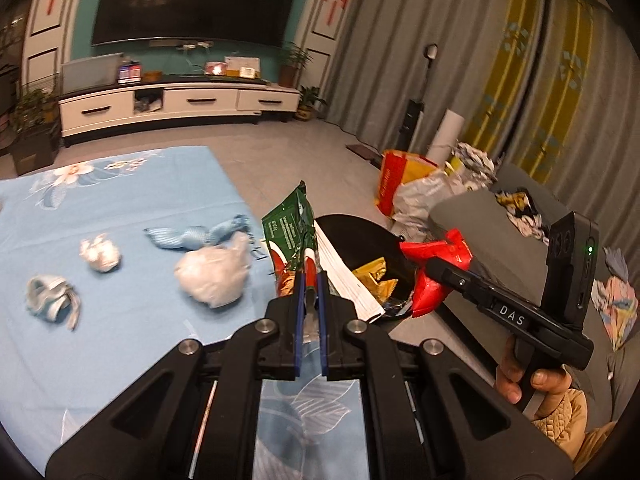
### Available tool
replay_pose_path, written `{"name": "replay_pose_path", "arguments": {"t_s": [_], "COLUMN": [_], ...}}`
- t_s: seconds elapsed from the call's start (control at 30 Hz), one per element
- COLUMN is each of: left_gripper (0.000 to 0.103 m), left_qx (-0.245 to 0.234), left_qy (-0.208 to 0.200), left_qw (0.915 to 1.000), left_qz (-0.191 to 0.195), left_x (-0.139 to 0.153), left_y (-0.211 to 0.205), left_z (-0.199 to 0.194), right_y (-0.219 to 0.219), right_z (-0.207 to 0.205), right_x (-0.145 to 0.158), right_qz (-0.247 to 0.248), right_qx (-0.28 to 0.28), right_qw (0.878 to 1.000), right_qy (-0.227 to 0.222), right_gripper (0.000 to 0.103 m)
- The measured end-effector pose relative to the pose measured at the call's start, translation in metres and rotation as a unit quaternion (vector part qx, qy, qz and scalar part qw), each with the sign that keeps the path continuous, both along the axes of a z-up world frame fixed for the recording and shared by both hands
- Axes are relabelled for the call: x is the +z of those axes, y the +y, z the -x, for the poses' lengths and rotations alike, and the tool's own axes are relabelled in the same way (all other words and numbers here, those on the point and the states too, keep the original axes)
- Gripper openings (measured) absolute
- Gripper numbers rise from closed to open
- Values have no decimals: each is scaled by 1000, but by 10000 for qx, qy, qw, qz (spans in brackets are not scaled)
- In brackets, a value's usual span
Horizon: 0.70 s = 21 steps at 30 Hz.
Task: Collect trash
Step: 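Carry the green bag and red wrapper over the black bin and release both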
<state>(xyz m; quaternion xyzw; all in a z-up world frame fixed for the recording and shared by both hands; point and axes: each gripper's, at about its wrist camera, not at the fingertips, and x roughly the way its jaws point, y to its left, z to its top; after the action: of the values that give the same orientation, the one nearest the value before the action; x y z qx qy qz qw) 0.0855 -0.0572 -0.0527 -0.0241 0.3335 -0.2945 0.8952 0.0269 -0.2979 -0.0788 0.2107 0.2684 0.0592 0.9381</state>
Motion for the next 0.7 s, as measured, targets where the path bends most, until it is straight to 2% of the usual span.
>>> {"name": "replay_pose_path", "arguments": {"t_s": [0.4,0.7], "left_gripper": [6,7], "left_qx": [-547,-712], "left_qy": [190,418], "left_qw": [9980,9959], "left_qz": [-260,-379], "left_x": [-21,-44], "left_y": [-66,-100], "left_z": [-35,-60], "right_y": [-35,-45], "right_z": [-14,-42], "right_x": [-24,-42], "right_qz": [-89,87], "right_qx": [-339,-196], "right_qw": [9992,9988], "right_qy": [201,438], "right_gripper": [19,19]}}
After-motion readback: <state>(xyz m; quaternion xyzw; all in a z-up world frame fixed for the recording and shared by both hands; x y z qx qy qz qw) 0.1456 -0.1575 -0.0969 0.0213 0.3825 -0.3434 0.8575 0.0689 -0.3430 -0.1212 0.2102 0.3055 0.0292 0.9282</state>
